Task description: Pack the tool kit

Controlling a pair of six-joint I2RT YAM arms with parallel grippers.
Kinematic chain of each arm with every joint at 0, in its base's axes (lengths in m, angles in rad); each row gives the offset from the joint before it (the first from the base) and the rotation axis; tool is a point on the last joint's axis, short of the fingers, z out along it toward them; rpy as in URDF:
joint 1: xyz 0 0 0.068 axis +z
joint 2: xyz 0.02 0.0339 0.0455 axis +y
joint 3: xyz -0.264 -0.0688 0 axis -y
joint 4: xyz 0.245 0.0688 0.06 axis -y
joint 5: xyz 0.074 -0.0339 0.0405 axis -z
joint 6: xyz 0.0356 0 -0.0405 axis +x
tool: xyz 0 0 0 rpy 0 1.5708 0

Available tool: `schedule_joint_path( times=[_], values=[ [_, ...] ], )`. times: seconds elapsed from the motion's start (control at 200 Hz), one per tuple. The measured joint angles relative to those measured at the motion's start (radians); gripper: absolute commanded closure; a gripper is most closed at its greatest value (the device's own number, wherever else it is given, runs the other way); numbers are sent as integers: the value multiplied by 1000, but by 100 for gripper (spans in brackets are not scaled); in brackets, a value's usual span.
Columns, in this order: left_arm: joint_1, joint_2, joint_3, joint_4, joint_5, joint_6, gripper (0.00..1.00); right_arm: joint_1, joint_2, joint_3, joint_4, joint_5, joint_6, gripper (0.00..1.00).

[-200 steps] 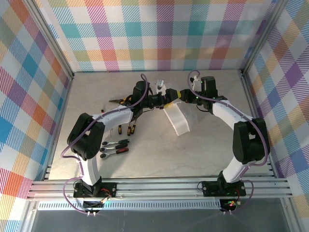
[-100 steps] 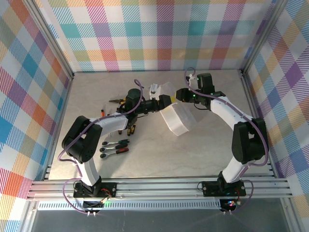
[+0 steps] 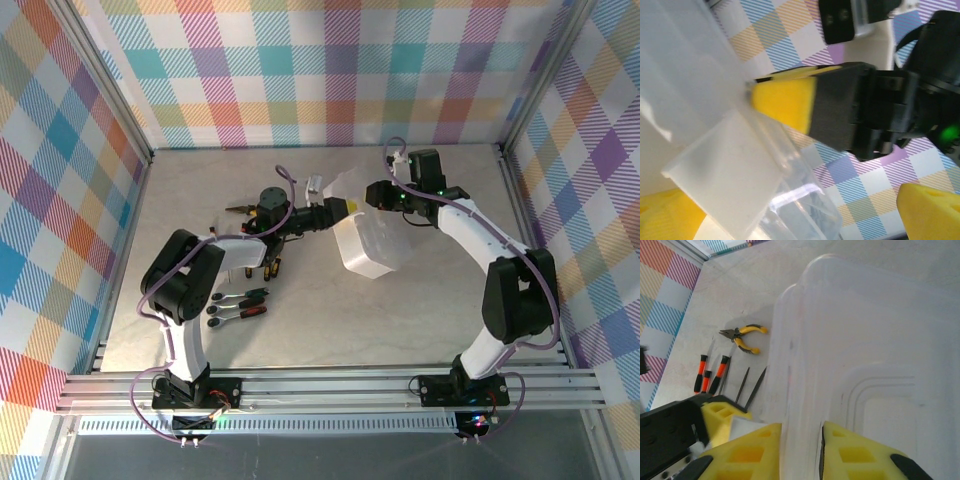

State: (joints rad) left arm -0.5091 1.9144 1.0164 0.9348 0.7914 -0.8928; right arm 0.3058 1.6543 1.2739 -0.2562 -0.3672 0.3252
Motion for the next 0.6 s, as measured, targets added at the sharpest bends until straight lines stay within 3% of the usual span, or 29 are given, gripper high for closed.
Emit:
schedule_joint_path(
  times=[0.27, 0.345, 0.395, 0.465, 0.6],
  values=[
    [6, 93, -37, -182, -52, 2, 0, 66, 18, 7, -179, -40, -9, 74],
    [9, 80, -32, -220, -66, 22, 0, 64, 17, 8, -216, -25, -24, 70],
    [13, 70, -32, -252, -72, 39, 0, 59, 17, 11, -241, -10, -34, 62],
    [16, 45, -28, -343, -99, 80, 0, 55, 11, 27, -274, 10, -59, 41],
    [17, -11, 23, -618, -183, 217, 0, 44, -20, 52, -348, 102, -117, 11]
  ],
)
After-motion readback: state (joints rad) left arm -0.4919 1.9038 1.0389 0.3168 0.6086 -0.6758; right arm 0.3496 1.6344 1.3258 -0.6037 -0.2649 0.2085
